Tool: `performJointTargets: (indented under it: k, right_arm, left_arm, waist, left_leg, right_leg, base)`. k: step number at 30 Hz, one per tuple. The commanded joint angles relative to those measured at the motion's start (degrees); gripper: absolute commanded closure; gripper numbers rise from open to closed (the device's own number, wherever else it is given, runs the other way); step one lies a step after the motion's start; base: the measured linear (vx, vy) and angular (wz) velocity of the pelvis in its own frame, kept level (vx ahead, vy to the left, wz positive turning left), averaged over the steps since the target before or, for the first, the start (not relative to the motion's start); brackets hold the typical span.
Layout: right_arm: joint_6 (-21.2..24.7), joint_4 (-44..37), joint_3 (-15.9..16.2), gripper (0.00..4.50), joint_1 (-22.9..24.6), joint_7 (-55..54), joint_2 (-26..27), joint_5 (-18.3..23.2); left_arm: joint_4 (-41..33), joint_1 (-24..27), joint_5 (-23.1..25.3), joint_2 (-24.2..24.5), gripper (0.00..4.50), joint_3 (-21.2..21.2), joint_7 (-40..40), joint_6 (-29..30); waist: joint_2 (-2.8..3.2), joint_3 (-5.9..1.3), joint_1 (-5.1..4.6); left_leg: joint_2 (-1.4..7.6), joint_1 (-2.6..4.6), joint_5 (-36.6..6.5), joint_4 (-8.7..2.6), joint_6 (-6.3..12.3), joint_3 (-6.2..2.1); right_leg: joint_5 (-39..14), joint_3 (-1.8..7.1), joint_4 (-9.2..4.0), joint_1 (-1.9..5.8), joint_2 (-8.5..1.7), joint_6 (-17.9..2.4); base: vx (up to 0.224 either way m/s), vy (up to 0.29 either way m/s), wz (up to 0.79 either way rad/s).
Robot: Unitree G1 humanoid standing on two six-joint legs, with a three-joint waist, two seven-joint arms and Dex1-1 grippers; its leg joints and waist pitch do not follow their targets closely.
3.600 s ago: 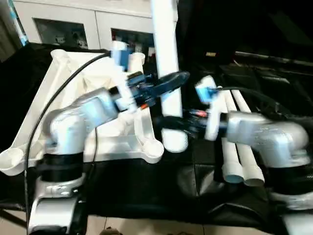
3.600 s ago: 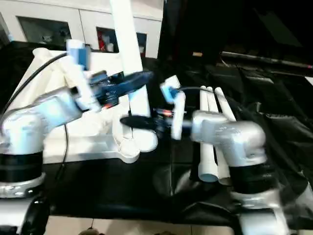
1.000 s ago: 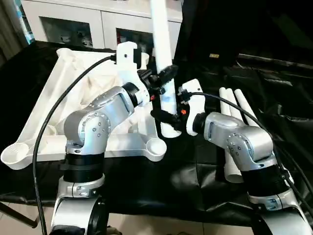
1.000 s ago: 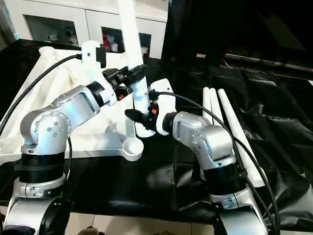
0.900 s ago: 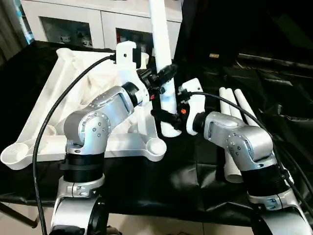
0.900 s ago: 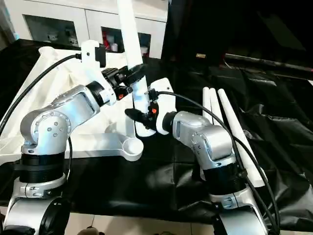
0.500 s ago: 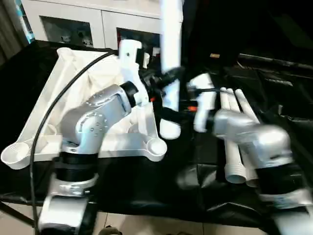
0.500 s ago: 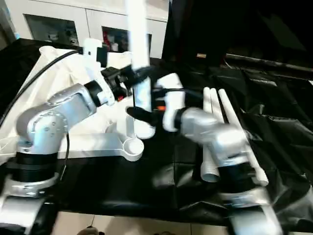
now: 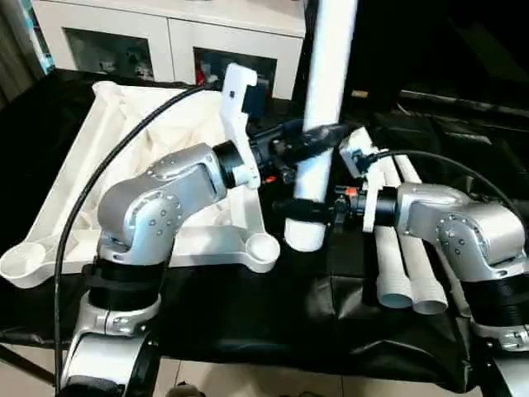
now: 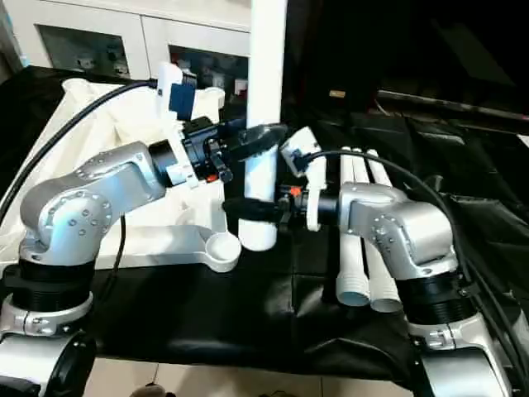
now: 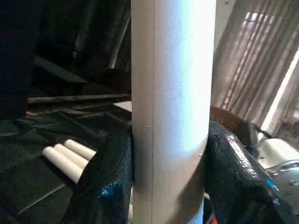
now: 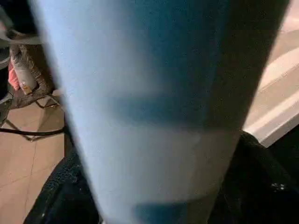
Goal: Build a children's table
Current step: Pick table leg
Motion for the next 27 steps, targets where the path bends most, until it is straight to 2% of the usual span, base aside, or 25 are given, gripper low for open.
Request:
performJointTargets:
  k: [1, 5, 9, 23, 27]
  right_arm:
    - [0.0, 0.3, 0.5, 1.28, -1.3, 0.5, -0.9, -0.7]
    - [0.0, 0.2, 0.6, 1.28, -1.3, 0.7, -0.9, -0.5]
    - [-0.1, -0.1, 0.7, 1.28, -1.2, 1.0, -0.9, -0.4]
    - [0.9, -1.4, 0.4, 1.28, 0.1, 2.0, -1.3, 0.6]
    - [1.1, -0.9, 0.2, 1.66, 0.1, 1.6, -0.8, 0.7]
  left_arm:
    - [-1.3, -0.3, -1.2, 0.1, 2.65, -0.2, -0.8, 0.8]
    - [-1.6, 0.0, -1.0, 0.9, 2.65, -0.7, -1.5, 1.1]
    - [-1.4, 0.5, -0.1, 1.2, 2.65, -1.1, -1.3, 1.3]
    - [-0.3, 0.2, -0.8, 1.4, 2.65, -0.2, -1.2, 1.3]
    - [-0.4, 0.1, -1.2, 1.2, 2.65, -0.1, -1.1, 1.4]
  waist:
    - [-0.25, -3.96, 0.10]
    - [-0.27, -4.02, 0.10]
    - [-0.09, -4.06, 0.10]
    - [0.10, -4.06, 0.13]
    - [0.06, -4.05, 0.11]
  left_leg:
    - [1.39, 0.08, -6.1, -3.61, -0.42, 0.09]
    - [1.39, 0.13, -5.7, -3.61, -0.47, 0.08]
    - [1.38, 0.08, -5.4, -3.62, -0.57, 0.06]
    - [1.39, 0.19, -6.0, -3.63, -0.74, 0.04]
    - [1.40, 0.18, -6.0, -3.64, -0.71, 0.04]
  right_leg:
    - [-16.1, 2.43, -4.48, 3.63, -3.75, -6.6]
    - [-15.8, 2.44, -4.44, 3.60, -3.71, -6.1]
    - [-14.1, 2.45, -4.25, 3.70, -3.68, -6.7]
    - [-13.9, 2.46, -4.27, 3.73, -3.68, -7.3]
    - [-13.8, 2.45, -4.26, 3.74, -3.66, -7.4]
  base:
    - [0.000, 0.000, 0.00]
    - [0.000, 0.000, 0.00]
    - [0.000, 0.000, 0.00]
    - [0.000, 0.000, 0.00]
    - [0.000, 0.000, 0.00]
